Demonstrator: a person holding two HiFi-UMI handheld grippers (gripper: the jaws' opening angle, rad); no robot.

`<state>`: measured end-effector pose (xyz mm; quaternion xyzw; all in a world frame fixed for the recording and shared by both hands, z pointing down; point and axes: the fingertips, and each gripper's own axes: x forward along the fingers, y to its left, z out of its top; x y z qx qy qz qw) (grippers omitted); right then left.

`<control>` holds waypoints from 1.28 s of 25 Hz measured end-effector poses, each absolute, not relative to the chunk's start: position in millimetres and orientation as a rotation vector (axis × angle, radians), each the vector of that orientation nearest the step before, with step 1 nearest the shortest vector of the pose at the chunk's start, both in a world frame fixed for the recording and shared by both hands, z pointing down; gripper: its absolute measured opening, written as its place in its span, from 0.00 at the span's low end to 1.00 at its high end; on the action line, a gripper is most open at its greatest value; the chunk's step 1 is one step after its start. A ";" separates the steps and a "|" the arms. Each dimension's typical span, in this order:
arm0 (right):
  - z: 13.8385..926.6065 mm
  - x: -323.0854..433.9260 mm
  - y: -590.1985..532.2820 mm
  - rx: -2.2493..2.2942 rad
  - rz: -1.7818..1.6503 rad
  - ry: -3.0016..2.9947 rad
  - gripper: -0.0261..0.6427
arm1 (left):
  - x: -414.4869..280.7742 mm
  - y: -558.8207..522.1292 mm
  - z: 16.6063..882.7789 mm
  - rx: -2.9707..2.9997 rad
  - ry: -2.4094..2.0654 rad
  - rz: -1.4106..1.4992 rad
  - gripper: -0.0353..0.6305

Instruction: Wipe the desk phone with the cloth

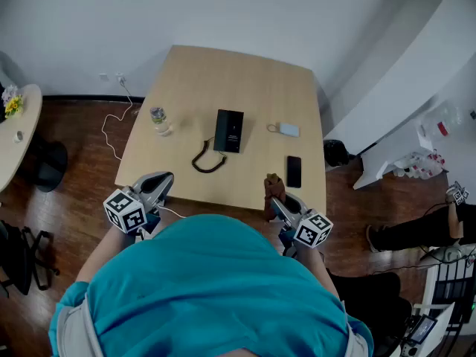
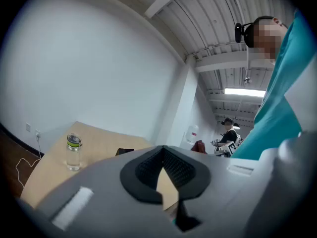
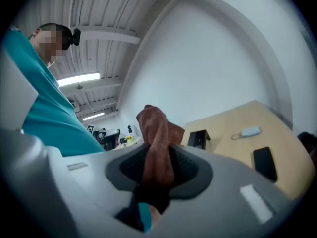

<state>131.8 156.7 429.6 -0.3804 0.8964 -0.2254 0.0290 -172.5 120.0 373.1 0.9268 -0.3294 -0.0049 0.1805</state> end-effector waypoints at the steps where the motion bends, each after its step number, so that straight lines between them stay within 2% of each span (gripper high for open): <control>1: 429.7 137.8 156.3 -1.176 -0.687 2.777 0.21 | -166.4 120.4 372.6 2.620 -0.936 -0.010 0.06; 10: 441.0 167.5 118.8 -1.174 -0.659 2.863 0.21 | -133.0 118.2 375.6 2.597 -0.961 0.011 0.06; 14: 440.5 142.2 85.8 -1.207 -0.619 2.923 0.21 | -157.6 104.8 384.6 2.577 -0.945 -0.010 0.06; 19: 430.6 91.0 26.6 -1.347 -0.568 2.962 0.21 | -215.0 43.3 391.3 2.594 -0.904 -0.091 0.06; 23: 431.7 54.8 -16.1 -1.483 -0.597 2.985 0.21 | -249.5 1.6 399.4 2.636 -0.793 -0.049 0.06; 32: 450.3 78.1 -105.5 -1.676 -0.461 3.156 0.21 | -230.2 -65.2 430.1 2.583 -0.765 0.030 0.06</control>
